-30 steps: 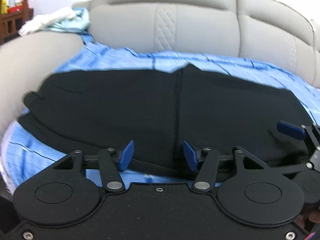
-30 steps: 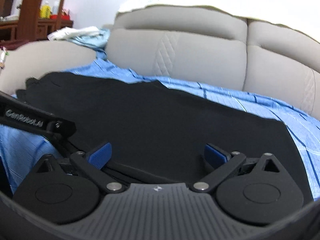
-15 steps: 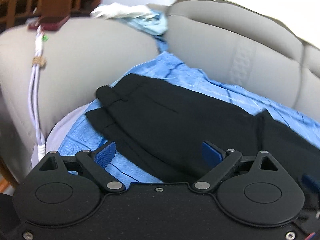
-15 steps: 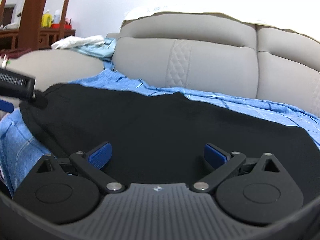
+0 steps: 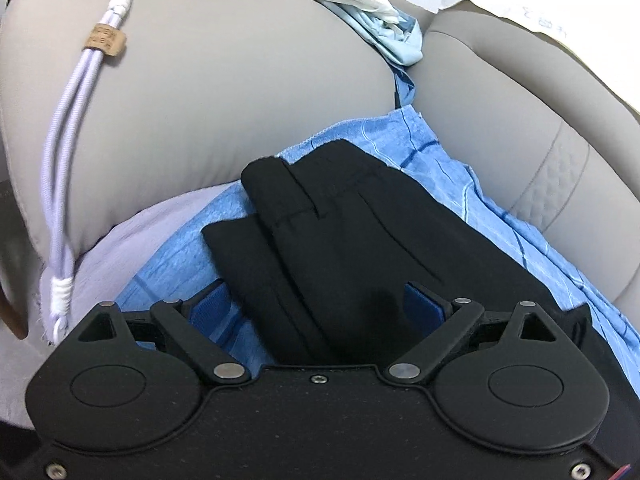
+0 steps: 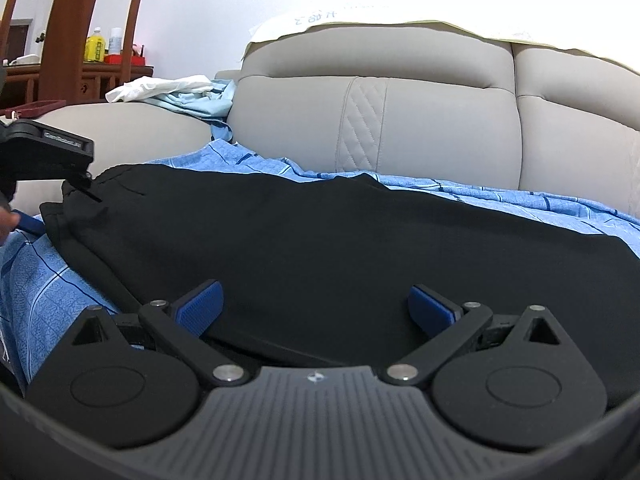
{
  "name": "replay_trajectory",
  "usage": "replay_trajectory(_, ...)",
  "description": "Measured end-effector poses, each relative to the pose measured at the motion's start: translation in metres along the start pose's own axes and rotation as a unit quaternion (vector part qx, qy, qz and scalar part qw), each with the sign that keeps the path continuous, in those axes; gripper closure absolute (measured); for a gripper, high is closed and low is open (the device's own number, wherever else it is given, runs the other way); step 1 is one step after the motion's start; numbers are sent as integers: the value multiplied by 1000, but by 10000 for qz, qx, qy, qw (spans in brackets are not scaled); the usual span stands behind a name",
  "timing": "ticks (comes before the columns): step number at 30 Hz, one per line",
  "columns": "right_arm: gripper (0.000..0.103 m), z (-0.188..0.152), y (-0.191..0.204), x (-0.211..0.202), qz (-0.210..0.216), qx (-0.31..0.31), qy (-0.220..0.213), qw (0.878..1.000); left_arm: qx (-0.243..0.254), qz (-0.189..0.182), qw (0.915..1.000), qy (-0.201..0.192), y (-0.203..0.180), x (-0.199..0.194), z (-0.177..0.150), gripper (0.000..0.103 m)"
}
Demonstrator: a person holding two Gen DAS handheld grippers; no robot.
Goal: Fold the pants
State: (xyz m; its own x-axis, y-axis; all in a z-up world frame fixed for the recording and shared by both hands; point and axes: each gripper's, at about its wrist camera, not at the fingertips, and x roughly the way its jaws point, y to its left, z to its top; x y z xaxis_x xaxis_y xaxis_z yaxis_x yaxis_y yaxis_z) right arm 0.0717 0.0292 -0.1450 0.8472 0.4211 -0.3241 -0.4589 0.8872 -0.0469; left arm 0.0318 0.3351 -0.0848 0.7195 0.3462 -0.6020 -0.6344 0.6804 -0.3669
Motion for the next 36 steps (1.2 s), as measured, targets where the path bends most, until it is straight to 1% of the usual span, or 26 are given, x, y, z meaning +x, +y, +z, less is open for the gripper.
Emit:
replay_trajectory(6,0,0,-1,0,54,0,29,10000,133,101,9998,-119,-6,21,7,2)
replay_trajectory(10,0,2,-1,1,99,-30,81,9999,175,183,9994,-235,-8,27,6,1)
replay_trajectory(13,0,1,-1,1,97,-29,71,9999,180,385,9982,-434,-13,25,-2,0)
replay_trajectory(14,0,2,-1,1,97,-26,71,9999,277,492,9972,-482,-17,25,-5,0)
replay_trajectory(16,0,2,-1,1,89,-23,72,9999,526,609,9954,-522,-22,26,-10,0)
replay_trajectory(17,0,2,-1,1,89,-23,74,9999,572,649,9945,-589,-24,27,-12,0)
replay_trajectory(19,0,2,-1,1,89,-23,74,9999,526,636,9941,-705,-23,25,-16,0)
replay_trajectory(21,0,2,-1,1,95,-25,74,9999,632,610,9940,-649,-23,25,-15,0)
replay_trajectory(23,0,2,-1,1,94,-22,71,9999,546,516,9955,-569,-20,24,-12,1)
replay_trajectory(25,0,2,-1,1,98,-23,64,9999,321,387,9969,-605,-14,21,-8,12)
replay_trajectory(27,0,2,0,2,97,-20,57,9999,63,342,9973,-650,-5,17,-4,36)
replay_trajectory(28,0,2,0,2,97,-21,58,9999,-91,294,9973,-665,0,16,-2,41)
replay_trajectory(29,0,2,0,1,97,-21,58,9999,-282,225,9971,-667,7,15,-1,50)
replay_trajectory(30,0,2,-1,2,98,-21,59,9999,-511,106,9965,-659,15,14,1,52)
replay_trajectory(31,0,2,0,2,98,-21,59,9999,-695,-47,9954,-655,22,13,2,51)
replay_trajectory(32,0,1,0,2,97,-21,58,9999,-874,-210,9938,-657,29,12,2,47)
replay_trajectory(33,0,1,0,2,97,-21,57,9999,-1066,-402,9911,-688,36,13,2,34)
replay_trajectory(34,0,2,-1,2,96,-20,59,9999,-1223,-663,9875,-740,41,13,2,25)
replay_trajectory(35,0,1,-1,2,96,-21,61,9999,-1305,-863,9847,-765,43,15,2,13)
replay_trajectory(36,0,1,-1,2,96,-20,63,9999,-1290,-877,9848,-761,42,17,4,11)
